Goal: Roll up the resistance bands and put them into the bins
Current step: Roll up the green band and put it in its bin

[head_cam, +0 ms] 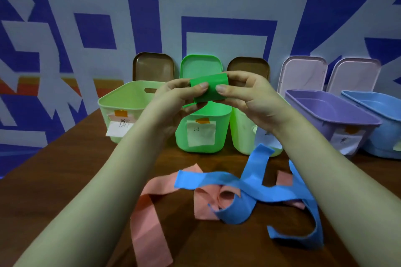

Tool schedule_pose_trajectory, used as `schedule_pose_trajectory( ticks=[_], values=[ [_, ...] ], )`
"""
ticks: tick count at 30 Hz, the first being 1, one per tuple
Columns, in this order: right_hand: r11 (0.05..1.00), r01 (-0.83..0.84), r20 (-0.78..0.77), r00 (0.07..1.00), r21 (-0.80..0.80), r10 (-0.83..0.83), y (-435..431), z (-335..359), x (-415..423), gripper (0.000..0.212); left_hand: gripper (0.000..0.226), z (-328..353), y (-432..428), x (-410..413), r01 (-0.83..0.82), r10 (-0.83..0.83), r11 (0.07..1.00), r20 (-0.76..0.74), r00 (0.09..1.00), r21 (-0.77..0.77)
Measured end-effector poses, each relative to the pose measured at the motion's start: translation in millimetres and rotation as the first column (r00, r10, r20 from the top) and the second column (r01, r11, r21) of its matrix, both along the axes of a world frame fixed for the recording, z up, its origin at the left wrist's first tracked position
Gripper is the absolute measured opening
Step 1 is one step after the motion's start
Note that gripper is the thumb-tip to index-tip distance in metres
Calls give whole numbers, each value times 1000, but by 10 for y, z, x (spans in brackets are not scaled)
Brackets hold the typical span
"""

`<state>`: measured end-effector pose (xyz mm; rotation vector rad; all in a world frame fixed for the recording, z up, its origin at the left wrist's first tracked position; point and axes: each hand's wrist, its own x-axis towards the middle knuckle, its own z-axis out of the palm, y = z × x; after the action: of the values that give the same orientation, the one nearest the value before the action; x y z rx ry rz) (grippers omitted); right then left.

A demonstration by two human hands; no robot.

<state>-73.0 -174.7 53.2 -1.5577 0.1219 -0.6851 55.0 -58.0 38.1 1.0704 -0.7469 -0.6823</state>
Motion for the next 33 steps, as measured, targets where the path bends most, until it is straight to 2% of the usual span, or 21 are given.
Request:
schedule_pose_trajectory(
  ticks=[8,11,15,22,27,33],
  values=[
    [996,42,-123,992,74,-32,-433,498,385,27,27,475,-416,340,23,-16,996,-76,997,91],
    [995,44,-165,986,93,-28,-478,880,491,33,34,854,-448,455,18,-6,992,-93,996,126],
    [991,46,-192,981,126,-21,-469,1474,612,26,35,1437,-431,594,3,12,986,-88,996,167],
    [984,-2,-237,970,176,44,-344,2239,757,34,37,2181,-324,811,23,-2,971,-88,996,238],
    [973,33,-249,968,230,26,-325,2358,802,33,36,2341,-357,863,15,11,958,-89,996,285],
    [941,72,-337,940,332,47,-521,2069,913,32,42,2031,-551,1030,53,-5,935,-135,991,351]
  ],
)
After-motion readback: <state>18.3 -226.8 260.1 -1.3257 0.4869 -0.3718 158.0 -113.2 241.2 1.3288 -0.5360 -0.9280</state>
